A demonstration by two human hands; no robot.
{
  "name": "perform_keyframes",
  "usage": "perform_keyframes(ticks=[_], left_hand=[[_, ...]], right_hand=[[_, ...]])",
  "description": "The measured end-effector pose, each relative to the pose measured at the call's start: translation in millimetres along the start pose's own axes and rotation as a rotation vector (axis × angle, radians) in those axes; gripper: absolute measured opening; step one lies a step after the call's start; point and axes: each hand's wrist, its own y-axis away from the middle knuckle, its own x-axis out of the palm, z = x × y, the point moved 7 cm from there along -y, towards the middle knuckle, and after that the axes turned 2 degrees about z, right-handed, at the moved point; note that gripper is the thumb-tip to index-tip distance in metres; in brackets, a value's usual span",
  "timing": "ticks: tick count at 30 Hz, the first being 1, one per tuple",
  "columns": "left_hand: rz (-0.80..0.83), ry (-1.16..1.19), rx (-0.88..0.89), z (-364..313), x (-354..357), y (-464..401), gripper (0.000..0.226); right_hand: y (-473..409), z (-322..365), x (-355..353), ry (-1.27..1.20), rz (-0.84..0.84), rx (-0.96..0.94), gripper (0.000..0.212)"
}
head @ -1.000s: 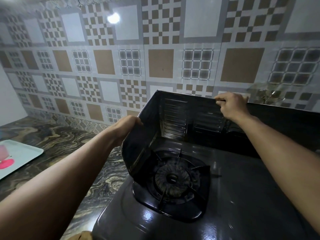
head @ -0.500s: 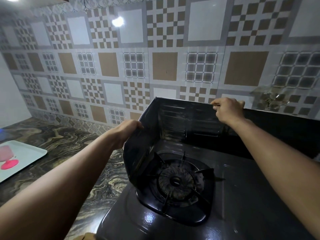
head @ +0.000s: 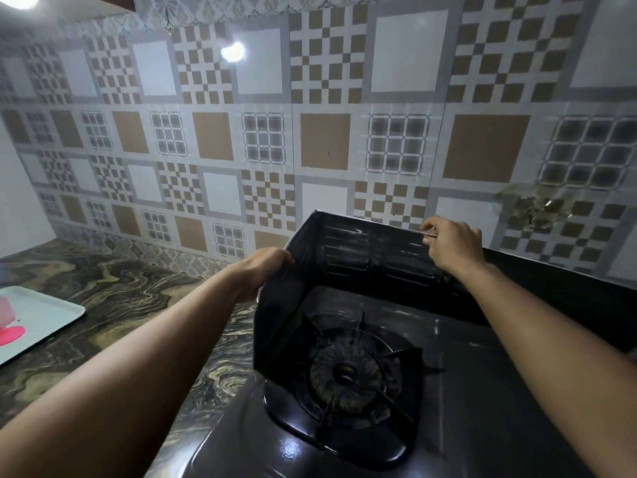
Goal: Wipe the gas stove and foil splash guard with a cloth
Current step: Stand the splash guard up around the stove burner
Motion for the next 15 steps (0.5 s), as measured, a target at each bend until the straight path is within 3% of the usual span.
perform_keyframes(ticks=[9, 15], left_hand=[[0.028, -0.006, 0.012, -7, -1, -2, 0.038], [0.005, -0.058, 0.018, -9, -3, -5, 0.038]], right_hand=[[-2, 0, -8, -0.073, -0.112, -0.097, 0.032], [-7, 2, 3, -0.05, -0.029, -0.078, 0.045]])
